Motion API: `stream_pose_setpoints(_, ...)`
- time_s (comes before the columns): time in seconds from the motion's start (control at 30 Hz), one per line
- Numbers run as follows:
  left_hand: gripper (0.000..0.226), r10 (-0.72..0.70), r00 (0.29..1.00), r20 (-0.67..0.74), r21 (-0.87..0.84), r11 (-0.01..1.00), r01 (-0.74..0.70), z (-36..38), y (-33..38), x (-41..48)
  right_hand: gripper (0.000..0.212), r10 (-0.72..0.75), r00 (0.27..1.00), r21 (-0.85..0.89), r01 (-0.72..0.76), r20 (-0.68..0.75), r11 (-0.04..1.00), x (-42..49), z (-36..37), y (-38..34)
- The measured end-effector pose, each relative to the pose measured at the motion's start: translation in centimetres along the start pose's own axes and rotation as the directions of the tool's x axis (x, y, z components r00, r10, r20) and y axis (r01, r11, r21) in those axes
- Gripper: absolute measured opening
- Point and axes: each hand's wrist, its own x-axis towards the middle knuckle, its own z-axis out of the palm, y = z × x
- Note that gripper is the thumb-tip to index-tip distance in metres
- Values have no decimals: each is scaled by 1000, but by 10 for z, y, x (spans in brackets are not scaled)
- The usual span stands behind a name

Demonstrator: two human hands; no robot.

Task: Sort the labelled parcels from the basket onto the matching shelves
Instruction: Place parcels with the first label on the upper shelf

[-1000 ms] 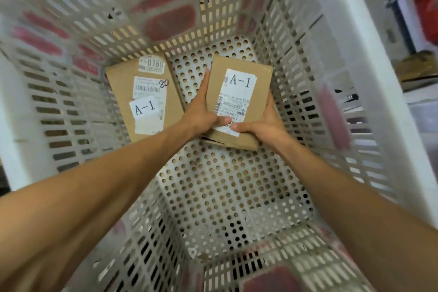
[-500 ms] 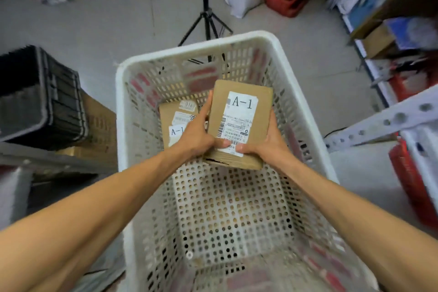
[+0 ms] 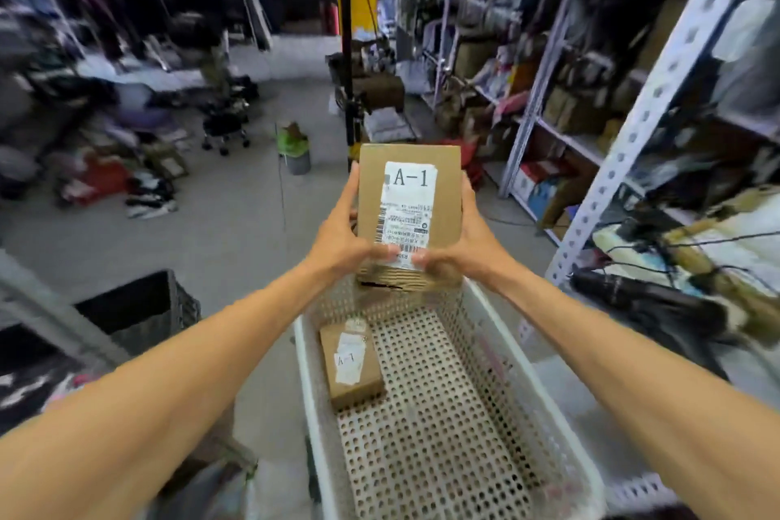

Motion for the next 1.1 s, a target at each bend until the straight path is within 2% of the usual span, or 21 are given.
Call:
stream_pose_setpoints(0.23,128,197,980,39,39,979,-199,-35,98,-28,147,-100,987,-60,93,-127,994,-50,-18,-104)
stream_pose_setpoints(0.53,132,253,967,22,23,967,-253,-18,159,-104,133,-196,969,-109,181,-152,977,-140,-47,-150)
stream_pose_setpoints(0.73,136,259,964,60,-2,966,-259,41,180,-192,140,-191,965,-93,177,-177,980,-253,-73,-142)
stream_pose_setpoints(0.9,135,304,940,156,-13,952,-306,121,206,-268,139,-163,934,-130,127,-317,983,-371,-113,-121)
stream_pose_setpoints(1.0,143,291,941,170,-121,954,-274,171,212,-303,134,-157,918,-171,100,-363,980,-427,-142,-117)
stream_pose_setpoints(1.1,149,219,968,120,-293,940,-176,215,210,-337,134,-153,944,-287,66,-292,956,-460,-169,-124)
